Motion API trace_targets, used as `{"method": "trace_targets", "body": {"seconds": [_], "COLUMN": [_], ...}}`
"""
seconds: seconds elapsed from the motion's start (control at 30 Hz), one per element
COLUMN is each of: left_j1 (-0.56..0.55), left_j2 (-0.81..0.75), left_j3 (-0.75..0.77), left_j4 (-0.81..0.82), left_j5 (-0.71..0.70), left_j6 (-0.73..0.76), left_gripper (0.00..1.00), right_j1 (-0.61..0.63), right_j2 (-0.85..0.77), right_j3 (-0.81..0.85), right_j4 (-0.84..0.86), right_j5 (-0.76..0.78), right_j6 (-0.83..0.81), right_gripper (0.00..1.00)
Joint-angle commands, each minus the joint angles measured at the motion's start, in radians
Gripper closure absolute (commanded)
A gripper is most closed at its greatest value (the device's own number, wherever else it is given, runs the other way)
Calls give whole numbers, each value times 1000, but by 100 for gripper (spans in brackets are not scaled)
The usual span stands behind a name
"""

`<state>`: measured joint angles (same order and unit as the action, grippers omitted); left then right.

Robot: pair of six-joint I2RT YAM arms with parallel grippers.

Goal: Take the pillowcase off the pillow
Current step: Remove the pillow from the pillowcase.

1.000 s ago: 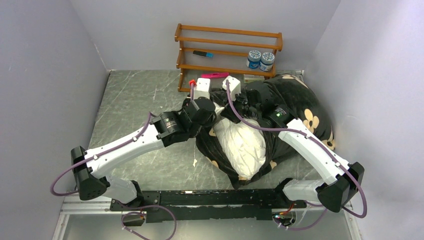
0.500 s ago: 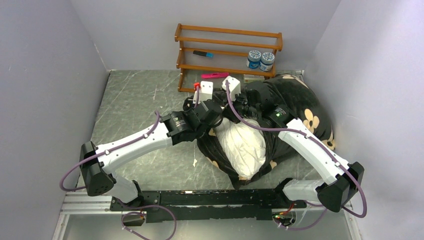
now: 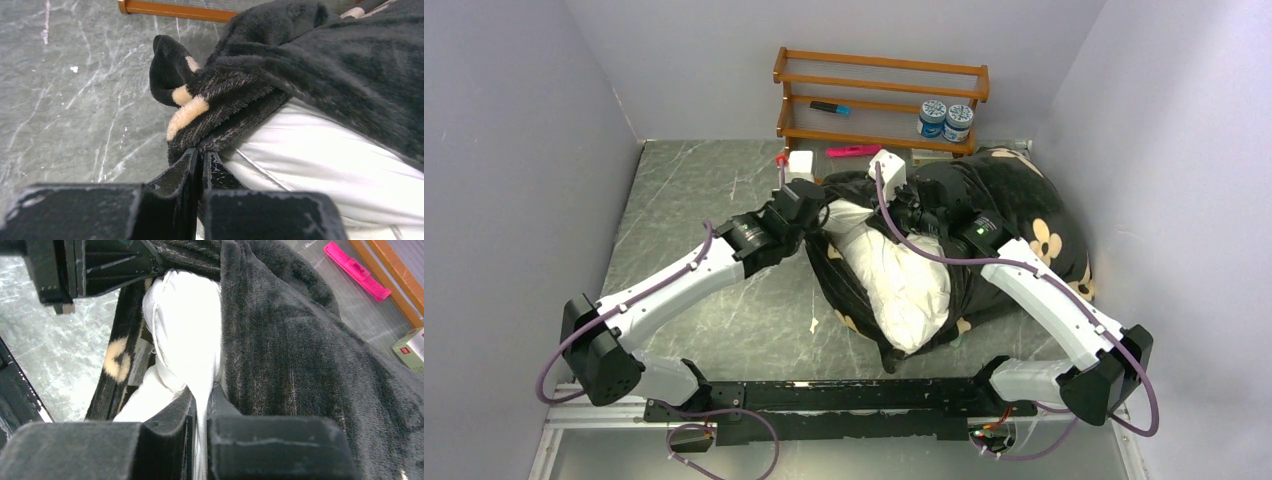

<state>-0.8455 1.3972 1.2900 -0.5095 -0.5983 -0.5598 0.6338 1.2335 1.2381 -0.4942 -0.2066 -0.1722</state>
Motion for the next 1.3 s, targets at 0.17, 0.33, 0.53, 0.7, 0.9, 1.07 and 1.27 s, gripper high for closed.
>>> {"method": "trace_targets", "body": {"seconds": [0.17,0.33,0.53,0.7,0.9,1.07,1.27], "left_j1": [264,352,397,395,319,232,228], "left_j2": [-59,-55,-69,-63,-2,40,112], "left_j3": [-156,-247,-341,-397,-369,-307,-182], "left_j4": [41,136,288,472,594,676,726], "left_j5": [125,302,499,656,673,611,614], "left_j6": [80,53,-5,-104,-154,-162,-161], "left_gripper": [95,95,95,94,92,91,85], "right_j1": [-61,-66,-68,-67,-67,-65,-52], "right_j2": [-146,-176,-185,-159,-100,-43,32], "right_j3": [23,32,57,87,183,261,351], "right_j4": [-38,-5,36,85,119,145,174], "right_j5": [104,79,13,-63,-130,-177,-225], "right_j6": [-21,5,48,99,118,131,155], "right_gripper": [100,100,100,100,100,100,100]}}
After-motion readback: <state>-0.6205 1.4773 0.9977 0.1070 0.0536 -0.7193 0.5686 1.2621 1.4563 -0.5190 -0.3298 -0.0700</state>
